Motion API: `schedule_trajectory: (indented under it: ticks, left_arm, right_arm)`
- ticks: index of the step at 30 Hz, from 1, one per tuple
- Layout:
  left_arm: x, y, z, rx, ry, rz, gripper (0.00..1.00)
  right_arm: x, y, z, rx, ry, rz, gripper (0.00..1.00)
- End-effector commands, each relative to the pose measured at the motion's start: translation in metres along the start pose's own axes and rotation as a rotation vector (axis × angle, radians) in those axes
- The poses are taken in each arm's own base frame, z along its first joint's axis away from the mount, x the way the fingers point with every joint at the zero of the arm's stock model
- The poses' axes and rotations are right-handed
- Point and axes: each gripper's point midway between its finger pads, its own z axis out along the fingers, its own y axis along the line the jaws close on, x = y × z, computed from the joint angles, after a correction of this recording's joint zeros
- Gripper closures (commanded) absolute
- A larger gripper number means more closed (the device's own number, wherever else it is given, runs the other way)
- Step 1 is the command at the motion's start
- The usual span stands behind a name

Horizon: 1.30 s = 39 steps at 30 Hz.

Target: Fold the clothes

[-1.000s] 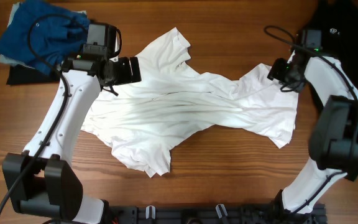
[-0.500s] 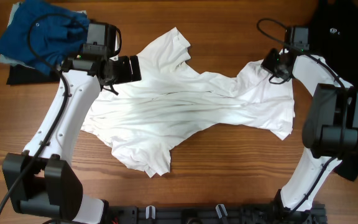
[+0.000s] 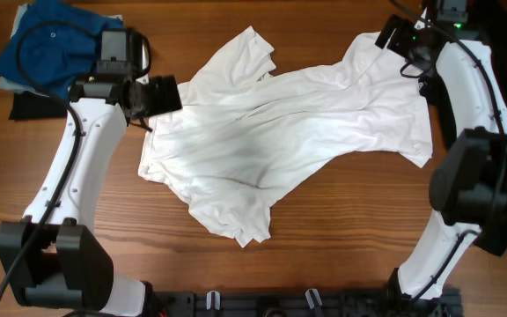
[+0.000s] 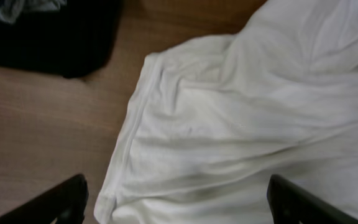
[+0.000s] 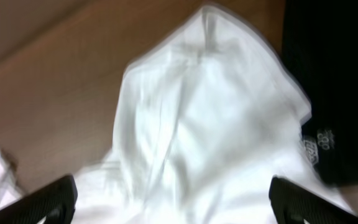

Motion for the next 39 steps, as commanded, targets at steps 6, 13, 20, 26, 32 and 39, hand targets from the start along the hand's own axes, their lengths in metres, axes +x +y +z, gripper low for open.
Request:
schedule_trajectory:
  ticks: [6, 13, 20, 26, 32, 39]
  left_arm:
    - [0.146, -0.051, -0.004, 0.064, 0.487, -0.22, 0.18]
    - [0.254, -0.03, 0.034, -0.178, 0.649, -0.492, 0.22]
    - [0.287, -0.07, 0.045, -0.134, 0.597, -0.413, 0.27]
    - [0.298, -0.068, 0.052, -0.129, 0.58, -0.363, 0.62]
    - [0.282, -0.067, 0.061, -0.077, 0.498, -0.302, 0.96]
    - [0.135, -0.004, 0.013, 0.051, 0.217, -0.401, 0.96]
  right_arm:
    - [0.029, 0.008, -0.072, -0.041, 0.108, -0.084, 0.0]
    - [0.028, 0.008, -0.071, -0.044, 0.102, -0.085, 0.0]
    - [0.03, 0.008, -0.07, -0.042, 0.111, -0.098, 0.0]
    - [0.031, 0.011, -0.07, -0.058, 0.116, -0.101, 0.0]
    - [0.059, -0.005, -0.075, 0.01, 0.234, -0.046, 0.02]
    - [0.135, -0.041, -0.069, 0.157, 0.497, 0.026, 0.16]
